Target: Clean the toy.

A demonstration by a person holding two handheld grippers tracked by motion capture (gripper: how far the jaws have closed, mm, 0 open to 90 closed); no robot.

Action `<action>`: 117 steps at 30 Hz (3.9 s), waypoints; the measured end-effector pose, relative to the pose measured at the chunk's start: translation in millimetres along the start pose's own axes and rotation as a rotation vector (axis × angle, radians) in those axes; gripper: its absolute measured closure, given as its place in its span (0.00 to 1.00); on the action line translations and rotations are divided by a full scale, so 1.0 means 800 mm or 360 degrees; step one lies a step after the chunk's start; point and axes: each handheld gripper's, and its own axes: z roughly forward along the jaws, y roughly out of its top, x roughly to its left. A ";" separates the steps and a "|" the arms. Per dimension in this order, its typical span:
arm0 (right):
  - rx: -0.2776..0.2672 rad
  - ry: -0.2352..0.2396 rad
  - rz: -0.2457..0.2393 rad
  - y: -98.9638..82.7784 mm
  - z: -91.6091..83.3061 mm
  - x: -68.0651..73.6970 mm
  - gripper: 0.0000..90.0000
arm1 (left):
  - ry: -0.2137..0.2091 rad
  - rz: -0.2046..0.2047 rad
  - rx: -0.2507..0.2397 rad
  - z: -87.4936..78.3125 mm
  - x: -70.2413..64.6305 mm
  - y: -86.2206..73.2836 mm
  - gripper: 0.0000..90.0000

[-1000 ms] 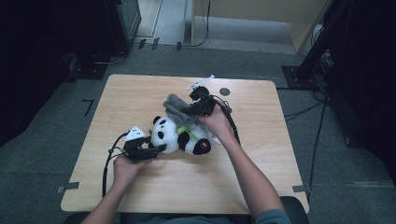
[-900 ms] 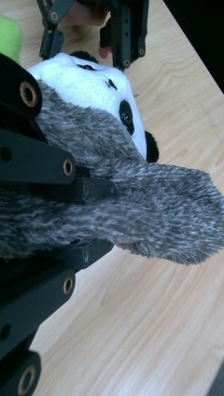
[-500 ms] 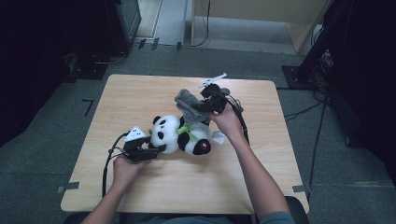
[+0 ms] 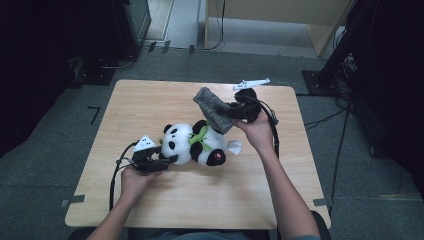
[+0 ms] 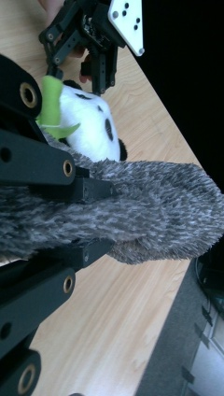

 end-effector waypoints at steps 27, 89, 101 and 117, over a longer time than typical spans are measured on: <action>0.0032 -0.0142 0.0140 -0.069 -0.005 -0.042 0.85 | -0.0004 -0.0005 0.0014 0.001 -0.001 0.002 0.36; 0.0037 -0.0077 0.0262 -0.073 -0.017 -0.053 0.84 | -0.0005 0.0014 -0.0006 0.004 0.000 0.002 0.18; 0.0030 -0.0148 0.0306 -0.085 -0.037 -0.065 0.84 | -0.0020 0.0018 0.0017 0.004 0.002 0.004 0.18; -0.0044 0.0013 0.0069 -0.027 -0.045 0.003 0.84 | 0.0006 0.0031 -0.0019 0.003 -0.001 0.001 0.20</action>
